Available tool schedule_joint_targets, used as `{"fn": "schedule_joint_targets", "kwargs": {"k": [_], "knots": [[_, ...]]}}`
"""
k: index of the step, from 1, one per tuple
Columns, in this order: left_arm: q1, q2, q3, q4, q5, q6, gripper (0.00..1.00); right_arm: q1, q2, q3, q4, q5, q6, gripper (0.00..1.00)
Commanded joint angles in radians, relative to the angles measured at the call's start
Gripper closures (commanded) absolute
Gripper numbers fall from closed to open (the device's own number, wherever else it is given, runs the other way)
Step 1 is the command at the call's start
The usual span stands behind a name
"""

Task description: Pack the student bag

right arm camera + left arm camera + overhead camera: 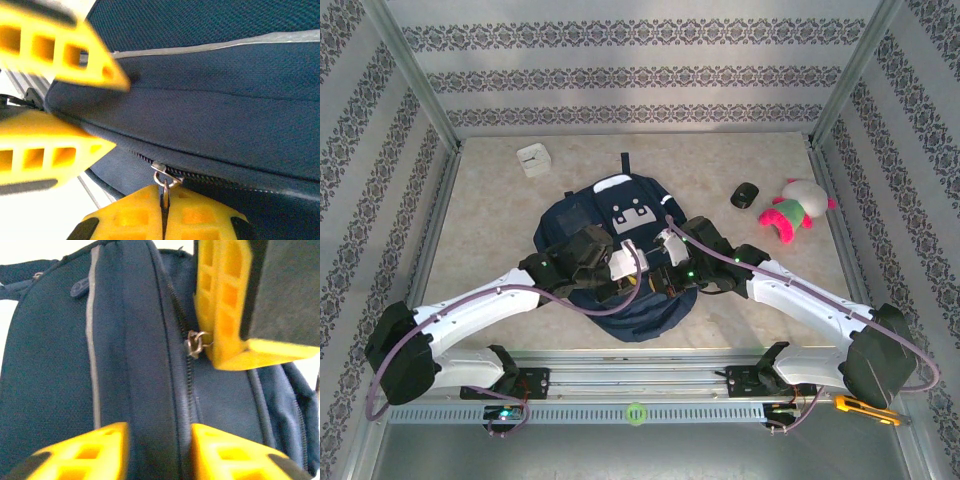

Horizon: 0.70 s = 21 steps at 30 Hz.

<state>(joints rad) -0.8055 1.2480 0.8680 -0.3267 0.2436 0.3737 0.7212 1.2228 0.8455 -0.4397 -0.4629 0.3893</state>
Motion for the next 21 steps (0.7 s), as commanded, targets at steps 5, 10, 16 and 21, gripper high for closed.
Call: {"fn": "schedule_joint_targets", "kwargs": {"k": [5, 10, 16, 21], "knots": [[0.033, -0.135, -0.054, -0.097, 0.03, 0.255, 0.98, -0.092, -0.055, -0.063, 0.041, -0.121, -0.012, 1.0], [0.1, -0.201, -0.055, -0.261, 0.025, 0.304, 0.99, -0.08, -0.02, -0.079, 0.082, -0.164, -0.003, 1.0], [0.123, -0.199, -0.068, -0.262, 0.022, 0.303, 0.8, 0.0, 0.04, -0.037, 0.113, -0.154, 0.005, 1.0], [0.116, -0.145, 0.001, -0.144, 0.109, 0.079, 0.36, 0.02, 0.071, -0.028, 0.138, -0.142, 0.018, 1.0]]}}
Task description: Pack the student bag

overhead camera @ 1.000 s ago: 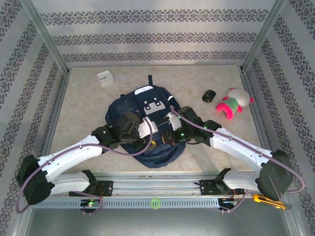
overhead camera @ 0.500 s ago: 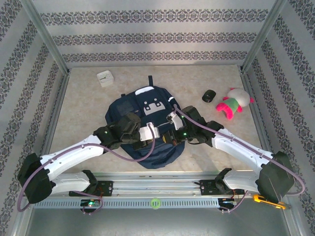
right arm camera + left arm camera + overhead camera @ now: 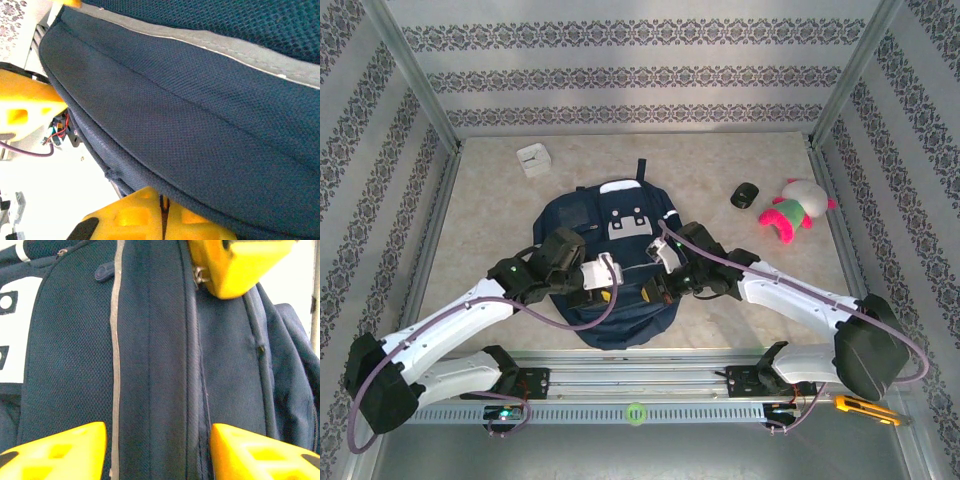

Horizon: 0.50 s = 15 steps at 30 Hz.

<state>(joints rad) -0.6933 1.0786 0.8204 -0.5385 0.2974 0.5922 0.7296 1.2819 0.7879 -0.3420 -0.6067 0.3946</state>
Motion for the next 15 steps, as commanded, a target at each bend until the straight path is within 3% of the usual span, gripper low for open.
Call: {"fn": "schedule_joint_targets", "kwargs": {"k": [1, 6, 12, 13, 15], "knots": [[-0.002, 0.037, 0.055, 0.101, 0.065, -0.181, 0.35, 0.012, 0.018, 0.03, 0.044, 0.003, 0.016, 1.0], [-0.045, 0.106, 0.053, 0.216, 0.089, -0.184, 0.35, 0.013, 0.03, 0.039, 0.047, -0.001, 0.018, 1.0], [-0.049, 0.195, 0.1, 0.126, 0.122, -0.1, 0.39, 0.013, 0.022, 0.045, 0.049, 0.0, 0.025, 1.0], [-0.05, 0.2, 0.099, 0.115, 0.118, -0.079, 0.47, 0.012, 0.022, 0.045, 0.051, -0.003, 0.027, 1.0], [-0.049, 0.197, 0.101, 0.085, 0.103, -0.027, 0.74, 0.011, 0.021, 0.046, 0.049, -0.007, 0.026, 1.0]]}}
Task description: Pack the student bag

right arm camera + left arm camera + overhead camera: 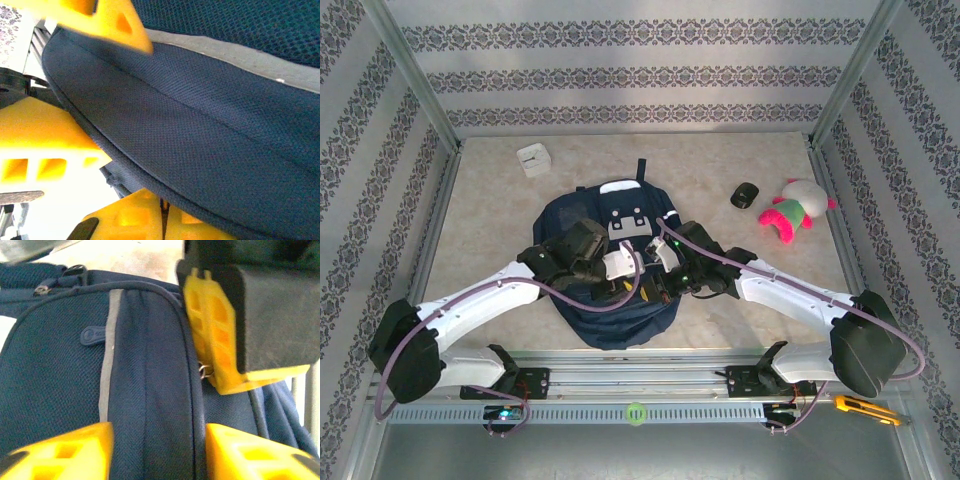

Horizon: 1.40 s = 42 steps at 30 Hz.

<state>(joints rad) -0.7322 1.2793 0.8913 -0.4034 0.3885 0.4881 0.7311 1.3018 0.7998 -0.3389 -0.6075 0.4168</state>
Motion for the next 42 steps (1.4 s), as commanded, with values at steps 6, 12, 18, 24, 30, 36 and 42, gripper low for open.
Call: {"fn": "schedule_joint_targets", "kwargs": {"k": [6, 12, 18, 24, 30, 36, 42], "knots": [[0.0, -0.069, 0.003, -0.172, -0.111, 0.209, 0.94, -0.071, -0.041, -0.008, 0.008, 0.002, -0.01, 1.0], [0.056, -0.143, 0.001, -0.36, -0.173, 0.271, 0.95, -0.086, -0.069, -0.031, -0.006, -0.003, -0.015, 1.0], [0.073, -0.207, -0.018, -0.323, -0.13, 0.225, 0.7, -0.013, -0.021, -0.007, 0.051, -0.008, 0.003, 1.0], [0.012, -0.132, 0.051, -0.19, -0.077, 0.014, 0.25, 0.006, 0.011, 0.011, 0.081, -0.014, 0.011, 1.0], [-0.061, -0.057, 0.048, -0.046, -0.115, -0.001, 0.25, 0.006, 0.001, 0.006, 0.087, -0.017, 0.016, 1.0], [-0.062, 0.04, 0.052, 0.009, -0.14, 0.03, 0.39, 0.006, -0.008, 0.01, 0.09, -0.02, 0.017, 1.0], [-0.058, 0.0, -0.004, 0.006, -0.088, 0.115, 0.95, -0.037, -0.026, -0.014, 0.072, -0.03, -0.002, 1.0]]}}
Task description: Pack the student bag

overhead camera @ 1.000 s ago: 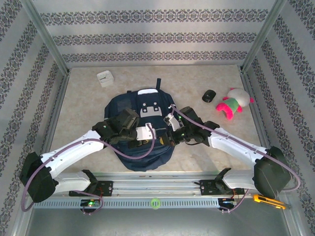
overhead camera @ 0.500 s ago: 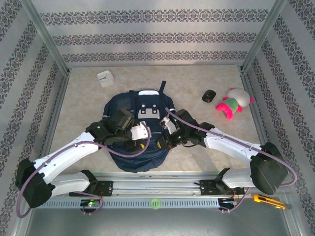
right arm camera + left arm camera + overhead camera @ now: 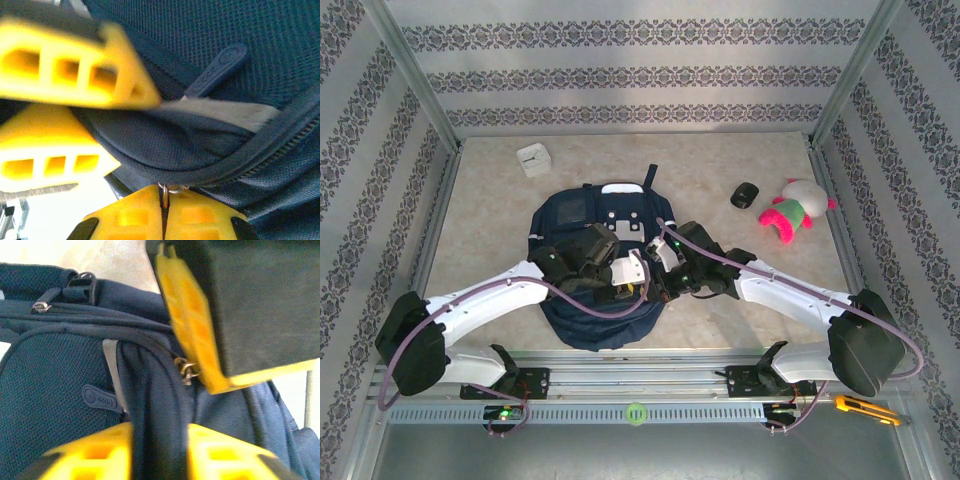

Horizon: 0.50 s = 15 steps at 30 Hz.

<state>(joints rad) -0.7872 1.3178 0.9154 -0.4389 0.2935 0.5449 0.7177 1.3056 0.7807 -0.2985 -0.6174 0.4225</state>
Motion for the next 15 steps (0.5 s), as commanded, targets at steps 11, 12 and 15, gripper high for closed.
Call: {"fn": "schedule_joint_targets", "kwargs": {"k": [11, 12, 15], "knots": [[0.023, -0.166, -0.095, -0.026, 0.117, 0.119, 1.0, -0.226, 0.007, -0.005, 0.042, -0.063, -0.074, 1.0], [0.023, -0.17, -0.094, -0.027, 0.134, 0.121, 1.0, -0.231, 0.026, 0.005, 0.047, -0.054, -0.073, 1.0], [0.023, -0.181, -0.087, -0.036, 0.165, 0.127, 1.0, -0.248, 0.073, 0.038, 0.048, -0.003, -0.065, 1.0]]}}
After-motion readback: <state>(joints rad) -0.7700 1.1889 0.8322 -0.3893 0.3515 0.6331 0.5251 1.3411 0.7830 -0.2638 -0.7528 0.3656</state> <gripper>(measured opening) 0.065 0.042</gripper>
